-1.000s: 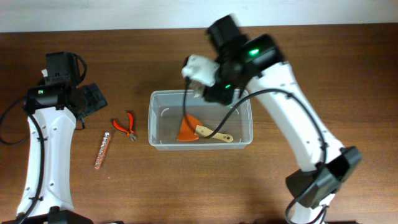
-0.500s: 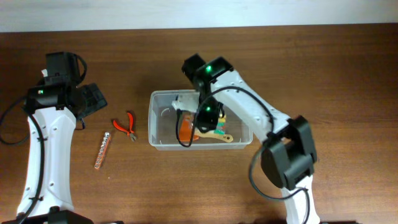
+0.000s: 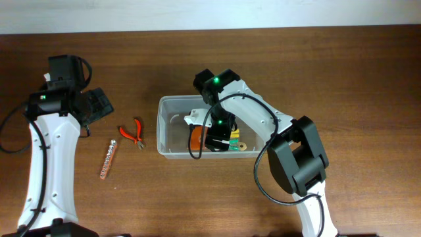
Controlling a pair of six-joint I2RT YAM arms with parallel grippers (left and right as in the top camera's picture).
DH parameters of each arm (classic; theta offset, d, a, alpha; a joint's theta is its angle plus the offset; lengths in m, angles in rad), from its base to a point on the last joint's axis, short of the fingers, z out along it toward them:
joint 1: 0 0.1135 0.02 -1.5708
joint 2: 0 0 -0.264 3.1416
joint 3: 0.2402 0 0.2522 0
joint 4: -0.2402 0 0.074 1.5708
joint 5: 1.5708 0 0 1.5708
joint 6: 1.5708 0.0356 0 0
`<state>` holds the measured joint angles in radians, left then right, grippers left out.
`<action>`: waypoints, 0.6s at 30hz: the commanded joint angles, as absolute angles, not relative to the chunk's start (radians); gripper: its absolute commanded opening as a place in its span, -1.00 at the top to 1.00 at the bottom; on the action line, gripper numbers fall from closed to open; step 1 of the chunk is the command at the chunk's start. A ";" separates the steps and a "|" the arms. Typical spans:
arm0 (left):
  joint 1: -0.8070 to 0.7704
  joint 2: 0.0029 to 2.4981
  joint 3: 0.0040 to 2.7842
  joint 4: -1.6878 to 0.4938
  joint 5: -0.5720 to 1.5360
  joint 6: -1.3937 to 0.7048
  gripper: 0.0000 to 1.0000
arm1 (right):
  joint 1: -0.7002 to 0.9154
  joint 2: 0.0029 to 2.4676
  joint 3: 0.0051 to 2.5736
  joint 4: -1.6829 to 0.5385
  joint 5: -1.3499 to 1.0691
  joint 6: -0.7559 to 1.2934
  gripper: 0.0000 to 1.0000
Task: Pack container
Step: 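Carry the tool set left over the container, then release the tool set into the container and lift the right gripper away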
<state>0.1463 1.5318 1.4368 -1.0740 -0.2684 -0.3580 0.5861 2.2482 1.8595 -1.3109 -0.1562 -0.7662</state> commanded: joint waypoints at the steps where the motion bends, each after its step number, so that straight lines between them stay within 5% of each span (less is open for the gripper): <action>1: 0.149 1.528 1.439 -1.073 -0.266 -0.342 -0.98 | 0.580 2.227 1.951 -1.348 -0.163 -0.758 -0.97; 10: 0.146 1.528 1.444 -1.086 -0.246 -0.242 -0.99 | 0.518 2.101 2.422 -1.546 -0.015 -0.520 -0.97; 18: 0.145 1.528 1.425 -1.218 -0.127 -0.163 -0.99 | 0.204 1.939 2.618 -1.612 -0.008 -0.271 -0.97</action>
